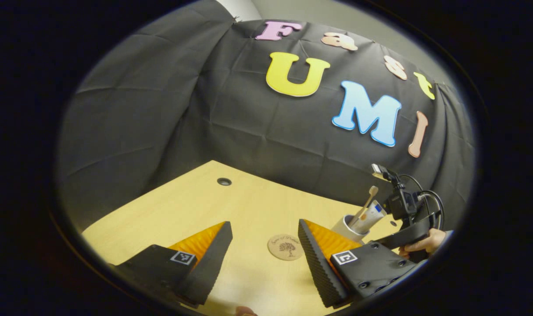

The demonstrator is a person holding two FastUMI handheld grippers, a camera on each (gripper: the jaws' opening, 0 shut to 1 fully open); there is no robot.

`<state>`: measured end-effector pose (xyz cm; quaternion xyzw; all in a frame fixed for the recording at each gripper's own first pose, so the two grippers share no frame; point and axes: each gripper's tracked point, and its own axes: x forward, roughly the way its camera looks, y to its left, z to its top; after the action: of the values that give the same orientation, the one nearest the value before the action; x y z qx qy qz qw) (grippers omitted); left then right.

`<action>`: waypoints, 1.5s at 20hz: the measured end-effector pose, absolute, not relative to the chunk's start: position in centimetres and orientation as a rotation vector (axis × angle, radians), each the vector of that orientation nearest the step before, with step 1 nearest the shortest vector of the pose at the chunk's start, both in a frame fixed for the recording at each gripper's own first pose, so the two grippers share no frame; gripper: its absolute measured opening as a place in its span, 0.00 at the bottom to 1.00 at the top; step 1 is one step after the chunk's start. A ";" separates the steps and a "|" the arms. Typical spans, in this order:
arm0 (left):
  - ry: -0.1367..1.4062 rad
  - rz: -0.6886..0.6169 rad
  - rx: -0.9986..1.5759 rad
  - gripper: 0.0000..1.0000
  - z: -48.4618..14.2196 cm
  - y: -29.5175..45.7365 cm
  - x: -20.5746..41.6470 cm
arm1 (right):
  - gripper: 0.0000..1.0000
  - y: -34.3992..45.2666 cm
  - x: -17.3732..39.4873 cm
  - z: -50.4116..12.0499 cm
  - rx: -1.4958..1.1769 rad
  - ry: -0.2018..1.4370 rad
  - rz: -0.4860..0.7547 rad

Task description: Put the toothbrush and toothpaste on the desktop into the cup, then pick up the cup and place it on the coaster on the desktop.

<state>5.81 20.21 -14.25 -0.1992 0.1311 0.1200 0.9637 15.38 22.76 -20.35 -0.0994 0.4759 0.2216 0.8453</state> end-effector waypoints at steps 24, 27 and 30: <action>0.286 0.275 -0.445 0.97 -15.3 24.6 2.7 | 0.30 32.7 15.4 -22.3 -0.307 1.040 0.557; 0.281 0.261 -0.432 0.97 -14.8 24.2 3.2 | 0.50 32.5 14.8 -21.5 -0.290 1.020 0.561; 0.276 0.247 -0.416 0.97 -14.1 23.7 3.8 | 0.83 31.8 14.0 -21.0 -0.264 1.000 0.558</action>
<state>3.82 23.71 -14.15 -0.2055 0.1361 0.1221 0.9614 14.01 31.78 -20.97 -0.1247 0.4717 0.2633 0.8323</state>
